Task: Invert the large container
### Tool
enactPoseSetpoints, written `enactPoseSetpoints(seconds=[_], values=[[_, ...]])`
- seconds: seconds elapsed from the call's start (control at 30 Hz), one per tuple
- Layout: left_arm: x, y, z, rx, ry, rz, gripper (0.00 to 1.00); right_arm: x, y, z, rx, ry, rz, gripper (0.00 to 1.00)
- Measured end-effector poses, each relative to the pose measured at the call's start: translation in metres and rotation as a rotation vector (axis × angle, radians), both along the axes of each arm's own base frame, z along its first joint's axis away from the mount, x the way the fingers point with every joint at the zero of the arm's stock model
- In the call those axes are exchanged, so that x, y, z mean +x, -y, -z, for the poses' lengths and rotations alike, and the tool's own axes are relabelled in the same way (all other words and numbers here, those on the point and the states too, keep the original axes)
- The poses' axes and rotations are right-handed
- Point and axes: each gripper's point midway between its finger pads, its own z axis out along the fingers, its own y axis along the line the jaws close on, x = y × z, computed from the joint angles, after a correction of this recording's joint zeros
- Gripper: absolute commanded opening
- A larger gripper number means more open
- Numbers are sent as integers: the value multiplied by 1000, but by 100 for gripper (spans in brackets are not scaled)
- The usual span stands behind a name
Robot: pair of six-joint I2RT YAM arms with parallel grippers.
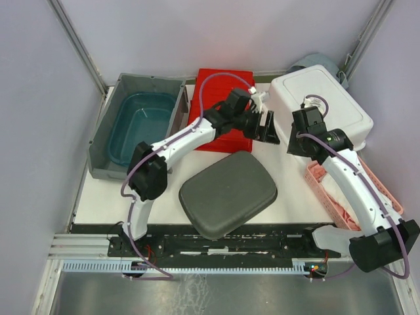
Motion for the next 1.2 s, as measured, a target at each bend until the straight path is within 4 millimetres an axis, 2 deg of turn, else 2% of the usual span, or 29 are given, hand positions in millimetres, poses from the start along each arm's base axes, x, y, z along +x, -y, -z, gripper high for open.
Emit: enactPoseSetpoints(seconds=[0.07, 0.13, 0.23, 0.3, 0.33, 0.37, 0.43, 0.47, 0.67, 0.73, 0.83, 0.9, 1.0, 1.1, 1.17, 1.2], values=[[10, -2, -27, -5, 61, -46, 90, 1, -2, -2, 7, 2, -7, 46], [16, -20, -44, 32, 101, -123, 91, 0, -6, -1, 23, -6, -28, 50], [10, -70, -60, 115, 158, -281, 90, 2, -22, 3, 80, -25, -94, 53], [-2, -110, -65, 164, 181, -388, 90, 5, -40, 9, 131, -54, -154, 55], [-12, -137, -64, 196, 181, -458, 90, 8, -52, 12, 152, -72, -189, 56], [-18, -152, -66, 212, 183, -499, 90, 10, -62, 16, 160, -88, -219, 57], [-30, -186, -69, 236, 189, -609, 90, 14, -91, 24, 162, -121, -306, 59], [-36, -203, -70, 249, 192, -666, 90, 15, -114, 28, 161, -138, -375, 61], [-56, -269, -66, 317, 165, -911, 91, 21, -224, 55, 168, -196, -651, 65], [-61, -285, -68, 330, 156, -978, 91, 25, -249, 69, 175, -216, -695, 67], [-65, -304, -72, 335, 149, -1072, 91, 34, -274, 91, 181, -253, -724, 71], [-67, -315, -73, 342, 150, -1121, 91, 42, -283, 106, 177, -275, -723, 73], [-69, -326, -72, 361, 152, -1165, 90, 44, -278, 124, 146, -308, -704, 73], [-71, -326, -68, 377, 148, -1151, 89, 44, -261, 137, 110, -316, -676, 73], [-74, -321, -62, 388, 139, -1110, 88, 37, -239, 146, 89, -340, -643, 73], [-78, -316, -55, 393, 126, -1063, 88, 30, -223, 151, 77, -366, -620, 73]])
